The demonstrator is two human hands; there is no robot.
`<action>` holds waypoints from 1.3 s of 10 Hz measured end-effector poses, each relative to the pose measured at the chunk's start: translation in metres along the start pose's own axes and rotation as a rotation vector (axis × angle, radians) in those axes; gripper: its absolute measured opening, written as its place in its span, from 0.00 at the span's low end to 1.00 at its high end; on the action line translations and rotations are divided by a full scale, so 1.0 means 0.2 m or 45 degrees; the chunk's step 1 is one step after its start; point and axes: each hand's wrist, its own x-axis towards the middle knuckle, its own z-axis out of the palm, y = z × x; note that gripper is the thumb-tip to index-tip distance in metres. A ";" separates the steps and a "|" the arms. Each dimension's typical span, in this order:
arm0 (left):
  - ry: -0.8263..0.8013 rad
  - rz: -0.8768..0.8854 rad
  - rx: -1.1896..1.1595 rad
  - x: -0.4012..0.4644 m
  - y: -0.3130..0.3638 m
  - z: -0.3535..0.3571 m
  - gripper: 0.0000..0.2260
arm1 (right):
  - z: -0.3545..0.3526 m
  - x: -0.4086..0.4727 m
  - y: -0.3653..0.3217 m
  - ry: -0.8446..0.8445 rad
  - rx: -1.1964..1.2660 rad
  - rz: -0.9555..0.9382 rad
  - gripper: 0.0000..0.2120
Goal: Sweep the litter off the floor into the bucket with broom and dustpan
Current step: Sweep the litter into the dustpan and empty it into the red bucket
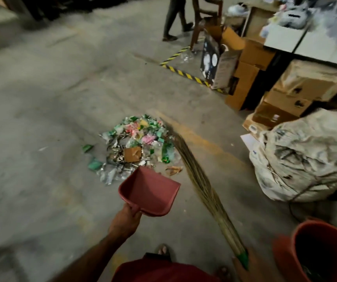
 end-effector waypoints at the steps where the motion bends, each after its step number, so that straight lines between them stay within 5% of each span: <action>1: 0.034 -0.020 -0.063 0.08 -0.09 -0.08 0.21 | -0.18 -0.23 -0.47 0.346 -0.328 -0.171 0.28; 3: 0.089 0.011 -0.185 0.21 -0.13 -0.18 0.20 | -0.30 -0.09 -0.81 0.230 -0.154 -0.148 0.17; 6: 0.102 0.041 -0.148 0.42 -0.05 -0.23 0.16 | -0.46 0.48 -1.08 0.269 -0.191 -0.238 0.23; 8: 0.118 -0.008 -0.068 0.71 0.23 -0.26 0.14 | -0.75 0.72 -1.39 0.116 -0.125 -0.365 0.14; 10: 0.123 -0.200 -0.169 1.04 0.63 -0.27 0.20 | -1.10 1.23 -1.47 0.071 -0.184 -0.370 0.16; 13: 0.279 -0.301 -0.098 1.34 1.17 -0.42 0.14 | -1.55 1.73 -1.68 0.126 -0.316 -0.365 0.17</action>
